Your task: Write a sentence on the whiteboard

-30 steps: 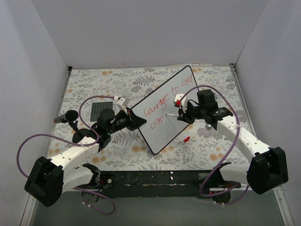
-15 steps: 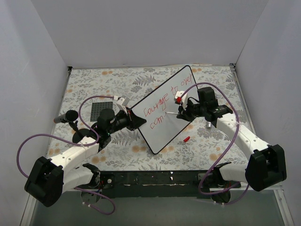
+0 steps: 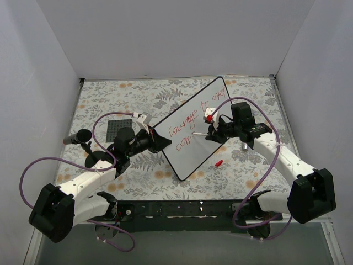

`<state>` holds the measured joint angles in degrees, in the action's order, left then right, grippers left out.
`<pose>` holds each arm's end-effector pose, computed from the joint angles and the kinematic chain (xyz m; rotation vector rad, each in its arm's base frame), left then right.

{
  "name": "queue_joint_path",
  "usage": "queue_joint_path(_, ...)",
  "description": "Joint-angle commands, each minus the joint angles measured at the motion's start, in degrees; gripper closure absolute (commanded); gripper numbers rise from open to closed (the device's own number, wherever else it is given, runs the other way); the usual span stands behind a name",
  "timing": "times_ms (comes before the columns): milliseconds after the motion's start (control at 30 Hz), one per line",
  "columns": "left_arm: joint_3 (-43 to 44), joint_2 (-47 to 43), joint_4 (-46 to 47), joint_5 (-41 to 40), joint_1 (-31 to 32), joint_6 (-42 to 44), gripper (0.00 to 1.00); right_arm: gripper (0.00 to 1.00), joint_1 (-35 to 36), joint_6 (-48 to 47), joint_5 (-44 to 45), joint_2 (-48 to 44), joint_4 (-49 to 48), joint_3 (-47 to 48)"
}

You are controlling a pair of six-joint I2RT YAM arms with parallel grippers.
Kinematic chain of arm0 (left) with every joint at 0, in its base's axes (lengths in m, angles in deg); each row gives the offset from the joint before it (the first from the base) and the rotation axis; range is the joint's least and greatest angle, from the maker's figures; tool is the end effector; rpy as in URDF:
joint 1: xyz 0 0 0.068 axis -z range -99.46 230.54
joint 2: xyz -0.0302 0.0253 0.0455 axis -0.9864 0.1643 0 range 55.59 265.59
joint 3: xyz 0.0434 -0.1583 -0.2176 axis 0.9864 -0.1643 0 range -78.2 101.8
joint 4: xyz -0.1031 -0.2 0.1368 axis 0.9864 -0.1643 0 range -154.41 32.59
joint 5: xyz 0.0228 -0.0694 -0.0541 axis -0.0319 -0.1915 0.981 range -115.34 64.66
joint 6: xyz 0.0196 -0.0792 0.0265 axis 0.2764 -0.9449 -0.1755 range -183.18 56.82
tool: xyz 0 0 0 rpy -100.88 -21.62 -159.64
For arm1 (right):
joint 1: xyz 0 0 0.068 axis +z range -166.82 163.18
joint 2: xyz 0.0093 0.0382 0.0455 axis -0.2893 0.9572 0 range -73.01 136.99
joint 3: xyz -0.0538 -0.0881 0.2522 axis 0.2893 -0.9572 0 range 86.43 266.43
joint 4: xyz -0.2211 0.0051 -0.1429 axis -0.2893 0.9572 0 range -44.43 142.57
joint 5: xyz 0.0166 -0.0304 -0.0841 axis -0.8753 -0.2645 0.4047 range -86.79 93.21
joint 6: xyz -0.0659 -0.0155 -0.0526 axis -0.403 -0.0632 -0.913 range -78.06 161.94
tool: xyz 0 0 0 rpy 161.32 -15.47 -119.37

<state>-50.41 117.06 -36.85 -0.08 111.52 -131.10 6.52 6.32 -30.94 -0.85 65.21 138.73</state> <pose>0.2162 -0.1673 0.2258 -0.3062 2.0757 -1.5467 0.2561 0.1568 0.2502 -1.3312 1.7211 0.5493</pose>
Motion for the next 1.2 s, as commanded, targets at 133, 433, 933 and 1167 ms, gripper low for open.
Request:
queue_joint_path(133,1.4,-1.0,1.2,0.8,0.3,2.2,1.0,0.99,0.1,-2.4,-1.0,0.4,1.6,-0.6)
queue_joint_path(433,1.4,-1.1,1.2,0.8,0.3,2.2,1.0,0.99,0.1,-3.0,0.3,1.1,2.8,-1.5)
queue_joint_path(933,1.2,-1.3,0.9,0.8,0.3,2.3,1.0,0.99,-0.9,-2.1,5.7,0.3,1.5,-0.1)
queue_joint_path(1167,1.3,-1.3,0.9,0.8,0.3,2.4,1.0,0.99,-1.5,-1.7,5.4,0.1,1.1,1.7)
